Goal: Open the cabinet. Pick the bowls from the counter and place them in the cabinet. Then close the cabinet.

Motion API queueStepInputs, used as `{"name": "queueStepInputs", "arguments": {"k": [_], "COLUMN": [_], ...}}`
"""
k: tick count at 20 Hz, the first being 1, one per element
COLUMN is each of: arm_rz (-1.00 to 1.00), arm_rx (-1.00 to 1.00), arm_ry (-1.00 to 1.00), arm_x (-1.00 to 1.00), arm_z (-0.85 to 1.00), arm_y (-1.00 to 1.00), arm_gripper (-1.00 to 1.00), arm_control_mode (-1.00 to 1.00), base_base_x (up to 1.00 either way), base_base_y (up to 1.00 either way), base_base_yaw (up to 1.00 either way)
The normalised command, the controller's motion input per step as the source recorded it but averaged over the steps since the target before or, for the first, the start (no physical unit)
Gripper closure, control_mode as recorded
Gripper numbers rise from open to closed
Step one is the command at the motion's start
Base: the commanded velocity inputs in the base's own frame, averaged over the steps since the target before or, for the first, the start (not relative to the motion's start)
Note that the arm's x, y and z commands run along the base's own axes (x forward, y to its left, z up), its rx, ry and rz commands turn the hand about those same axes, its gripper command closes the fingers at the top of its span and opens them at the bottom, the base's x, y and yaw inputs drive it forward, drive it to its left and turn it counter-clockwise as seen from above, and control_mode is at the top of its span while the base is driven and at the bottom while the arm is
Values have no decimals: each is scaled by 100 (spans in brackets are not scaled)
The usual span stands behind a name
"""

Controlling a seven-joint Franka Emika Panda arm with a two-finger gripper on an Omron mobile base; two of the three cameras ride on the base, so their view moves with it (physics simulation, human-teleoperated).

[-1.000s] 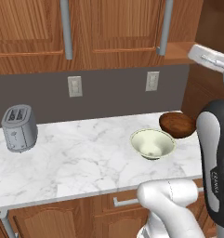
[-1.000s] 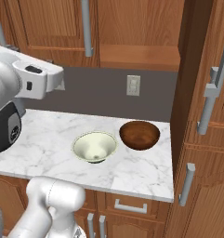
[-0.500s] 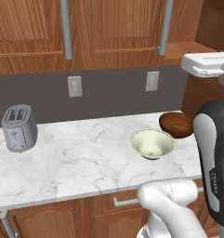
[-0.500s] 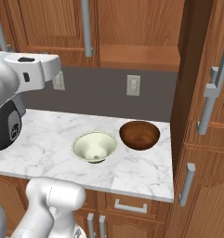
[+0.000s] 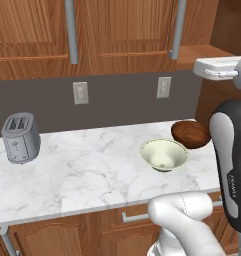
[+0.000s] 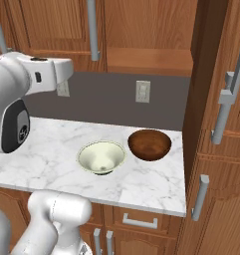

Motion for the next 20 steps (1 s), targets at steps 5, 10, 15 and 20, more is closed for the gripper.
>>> {"name": "queueStepInputs", "arguments": {"k": [5,10,15,20], "arm_rz": [0,0,0,0], "arm_rx": [-1,-1,0,0], "arm_ry": [0,-14,-17,-8], "arm_x": [32,40,40,52], "arm_z": [-17,-34,-25,-2], "arm_y": [0,0,-7,-10], "arm_gripper": [-100,-100,-100,-100], "arm_control_mode": [-100,-100,-100,-100], "base_base_x": [0,0,0,0], "base_base_y": [0,0,0,0], "base_base_yaw": [0,0,0,0]}}
